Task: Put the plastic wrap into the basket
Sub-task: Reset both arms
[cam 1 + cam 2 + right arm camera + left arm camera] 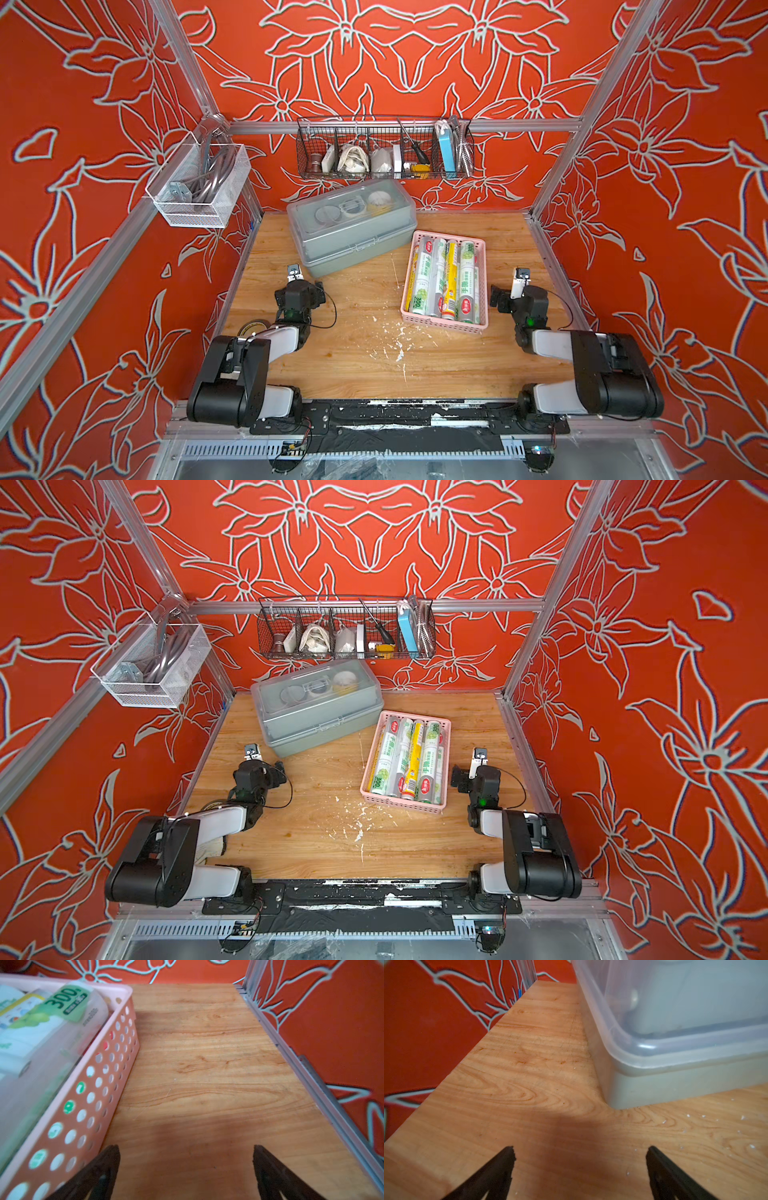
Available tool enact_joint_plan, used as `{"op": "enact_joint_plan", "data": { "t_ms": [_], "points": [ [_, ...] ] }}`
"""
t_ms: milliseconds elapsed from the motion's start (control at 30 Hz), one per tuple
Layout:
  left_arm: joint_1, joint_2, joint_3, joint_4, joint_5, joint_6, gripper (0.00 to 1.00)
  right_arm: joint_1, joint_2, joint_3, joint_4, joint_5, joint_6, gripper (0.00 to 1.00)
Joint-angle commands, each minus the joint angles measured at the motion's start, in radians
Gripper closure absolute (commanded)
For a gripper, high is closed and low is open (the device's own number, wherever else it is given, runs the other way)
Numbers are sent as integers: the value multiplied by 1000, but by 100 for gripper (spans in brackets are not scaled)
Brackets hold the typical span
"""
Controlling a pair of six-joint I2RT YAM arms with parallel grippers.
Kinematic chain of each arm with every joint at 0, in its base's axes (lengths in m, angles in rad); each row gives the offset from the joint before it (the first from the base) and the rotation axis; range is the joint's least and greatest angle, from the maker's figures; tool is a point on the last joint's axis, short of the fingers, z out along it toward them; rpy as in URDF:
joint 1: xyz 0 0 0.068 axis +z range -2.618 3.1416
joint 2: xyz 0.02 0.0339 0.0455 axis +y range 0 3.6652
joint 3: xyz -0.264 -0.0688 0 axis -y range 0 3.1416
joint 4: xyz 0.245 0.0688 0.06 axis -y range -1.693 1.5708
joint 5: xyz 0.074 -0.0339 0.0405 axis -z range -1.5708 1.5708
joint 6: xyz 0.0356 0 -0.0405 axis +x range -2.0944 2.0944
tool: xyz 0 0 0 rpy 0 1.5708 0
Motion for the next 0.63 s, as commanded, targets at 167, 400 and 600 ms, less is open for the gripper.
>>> {"op": "enact_joint_plan", "data": {
  "t_ms": [167,400,600],
  "points": [
    [7,54,-65,217,72,26,2,10,-2,28,56,-43,-44,1],
    [6,42,-48,166,69,21,2,18,1,39,39,-42,-53,0],
    [7,43,-49,168,70,21,2,25,3,44,31,-32,-58,0]
  ]
}}
